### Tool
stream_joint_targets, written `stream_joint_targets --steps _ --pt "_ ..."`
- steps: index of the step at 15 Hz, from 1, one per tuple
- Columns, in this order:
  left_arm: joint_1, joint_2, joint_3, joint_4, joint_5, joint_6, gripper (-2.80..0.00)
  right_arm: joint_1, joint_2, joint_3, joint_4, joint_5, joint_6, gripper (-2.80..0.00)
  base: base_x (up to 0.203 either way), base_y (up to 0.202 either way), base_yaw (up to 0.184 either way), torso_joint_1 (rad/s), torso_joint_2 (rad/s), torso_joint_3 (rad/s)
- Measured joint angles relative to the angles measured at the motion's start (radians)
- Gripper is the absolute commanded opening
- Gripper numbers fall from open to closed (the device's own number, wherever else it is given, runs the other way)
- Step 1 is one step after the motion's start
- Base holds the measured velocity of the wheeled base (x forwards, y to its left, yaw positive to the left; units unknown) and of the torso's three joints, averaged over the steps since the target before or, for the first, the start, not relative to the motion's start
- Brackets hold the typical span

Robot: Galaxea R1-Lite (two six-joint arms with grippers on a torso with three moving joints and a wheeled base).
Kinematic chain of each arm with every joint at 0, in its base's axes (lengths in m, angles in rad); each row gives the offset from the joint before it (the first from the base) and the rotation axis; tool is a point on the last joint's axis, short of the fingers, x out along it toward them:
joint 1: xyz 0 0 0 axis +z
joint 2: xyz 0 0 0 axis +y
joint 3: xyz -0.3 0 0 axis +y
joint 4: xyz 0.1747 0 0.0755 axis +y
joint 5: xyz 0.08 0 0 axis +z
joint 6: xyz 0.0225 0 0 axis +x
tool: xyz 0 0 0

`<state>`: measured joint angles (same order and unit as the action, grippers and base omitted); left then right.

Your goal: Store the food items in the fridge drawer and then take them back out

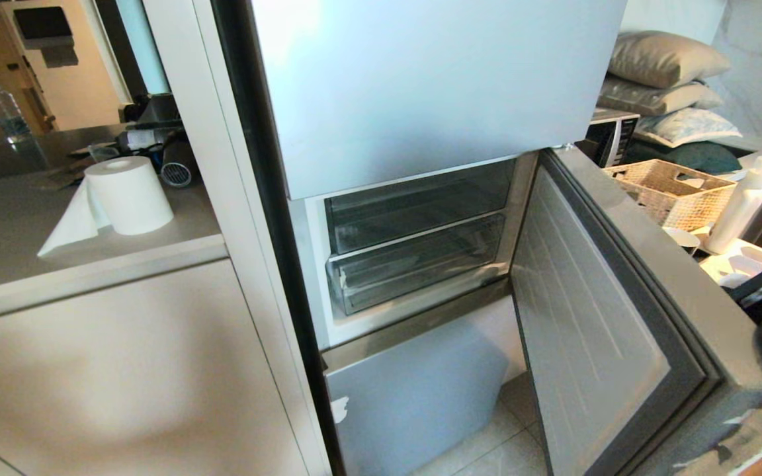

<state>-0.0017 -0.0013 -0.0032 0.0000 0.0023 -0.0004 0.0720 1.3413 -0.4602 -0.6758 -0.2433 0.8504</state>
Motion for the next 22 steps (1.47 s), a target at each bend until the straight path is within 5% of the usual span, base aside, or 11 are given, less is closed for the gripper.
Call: stream_joint_targets --steps 7,15,18,22 --pt "0.000 0.000 0.000 0.000 0.000 0.000 -2.80 0.277 0.209 -0.169 -0.085 -0.009 0.005 -2.80 0.000 0.000 0.000 0.000 0.00 0.000" --pt "0.000 0.000 0.000 0.000 0.000 0.000 -2.80 0.403 0.692 -0.724 -0.091 0.059 -0.042 -2.80 0.000 0.000 0.000 0.000 0.00 0.000" --pt "0.000 0.000 0.000 0.000 0.000 0.000 -2.80 0.410 0.675 -0.686 -0.108 0.080 -0.053 -2.80 0.000 0.000 0.000 0.000 0.00 0.000" --pt "0.000 0.000 0.000 0.000 0.000 0.000 -2.80 0.411 0.409 -0.413 -0.125 0.079 -0.118 -2.80 0.000 0.000 0.000 0.000 0.00 0.000"
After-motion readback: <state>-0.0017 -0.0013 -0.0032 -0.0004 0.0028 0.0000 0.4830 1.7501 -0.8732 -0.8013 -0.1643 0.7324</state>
